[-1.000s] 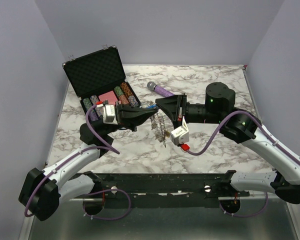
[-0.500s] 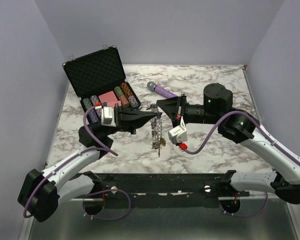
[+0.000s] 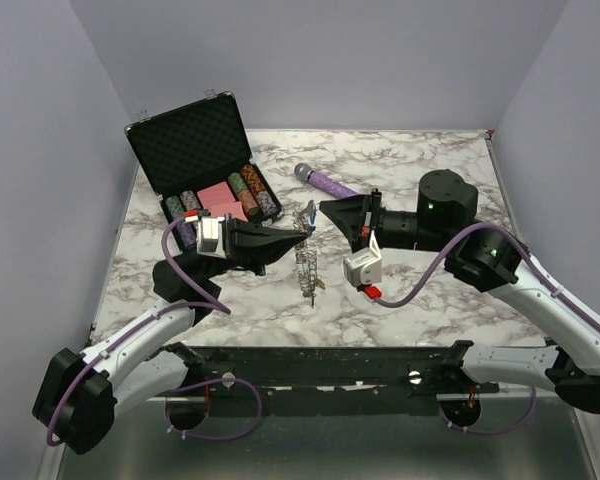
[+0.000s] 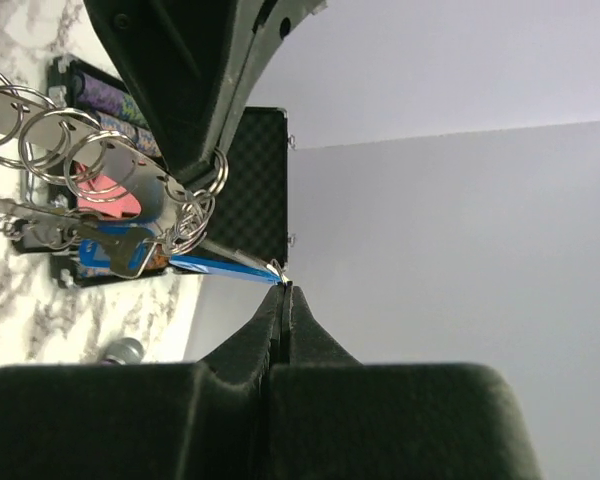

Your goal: Put the keys on the keyring

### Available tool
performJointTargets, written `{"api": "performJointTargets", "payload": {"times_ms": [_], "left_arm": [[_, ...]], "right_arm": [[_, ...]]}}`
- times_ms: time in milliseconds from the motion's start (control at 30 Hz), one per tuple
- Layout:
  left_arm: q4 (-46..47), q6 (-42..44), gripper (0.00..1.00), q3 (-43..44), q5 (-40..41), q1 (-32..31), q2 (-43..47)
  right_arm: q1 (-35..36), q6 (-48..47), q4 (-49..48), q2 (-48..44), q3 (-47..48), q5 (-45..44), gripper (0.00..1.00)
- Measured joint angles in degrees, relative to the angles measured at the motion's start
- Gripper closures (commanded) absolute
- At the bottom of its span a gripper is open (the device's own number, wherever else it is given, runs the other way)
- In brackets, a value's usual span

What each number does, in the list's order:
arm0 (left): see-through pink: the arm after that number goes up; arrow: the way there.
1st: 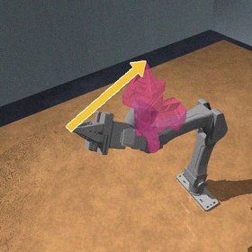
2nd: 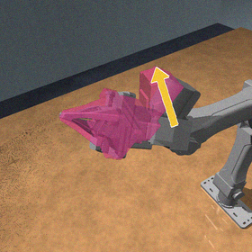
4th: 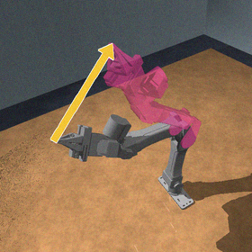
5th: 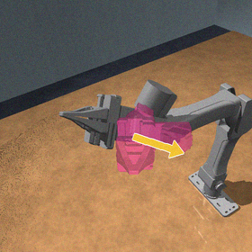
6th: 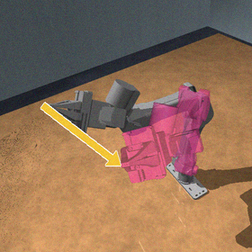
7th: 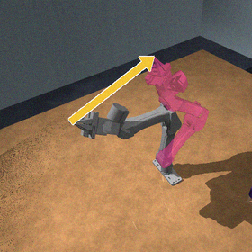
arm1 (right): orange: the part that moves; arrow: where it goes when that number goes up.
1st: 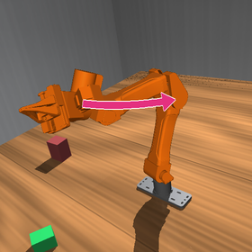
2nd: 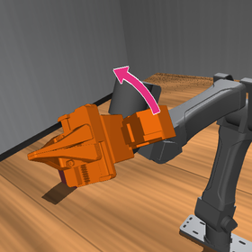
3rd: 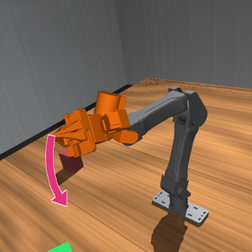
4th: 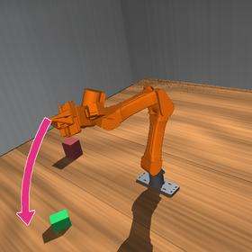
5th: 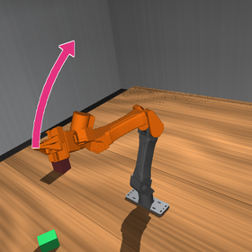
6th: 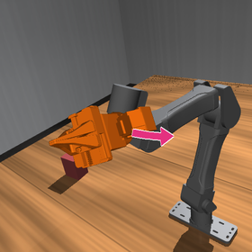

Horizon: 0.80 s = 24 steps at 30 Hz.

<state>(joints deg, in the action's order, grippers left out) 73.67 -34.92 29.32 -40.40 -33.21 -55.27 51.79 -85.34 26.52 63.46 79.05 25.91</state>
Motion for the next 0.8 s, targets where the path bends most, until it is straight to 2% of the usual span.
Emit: {"api": "performJointTargets", "payload": {"times_ms": [200,400,600,800], "left_arm": [[0.28,-6.49,1.0,-0.96,-5.27,3.74,1.36],[0.44,-14.56,1.0,-1.05,-12.0,7.5,1.36],[0.74,-19.39,1.0,-3.06,-15.21,8.04,0.96],[0.44,-18.01,1.0,-9.29,-15.63,8.07,3.23]], "right_arm": [[0.0,10.99,-1.29,-2.71,-1.62,-1.01,1.0],[-0.74,26.99,-2.12,-5.18,-4.46,-4.02,1.0],[-5.73,40.52,-0.9,-8.63,-9.18,-4.66,1.0],[-12.92,47.54,2.23,-13.4,-16.28,-4.81,1.0]]}}
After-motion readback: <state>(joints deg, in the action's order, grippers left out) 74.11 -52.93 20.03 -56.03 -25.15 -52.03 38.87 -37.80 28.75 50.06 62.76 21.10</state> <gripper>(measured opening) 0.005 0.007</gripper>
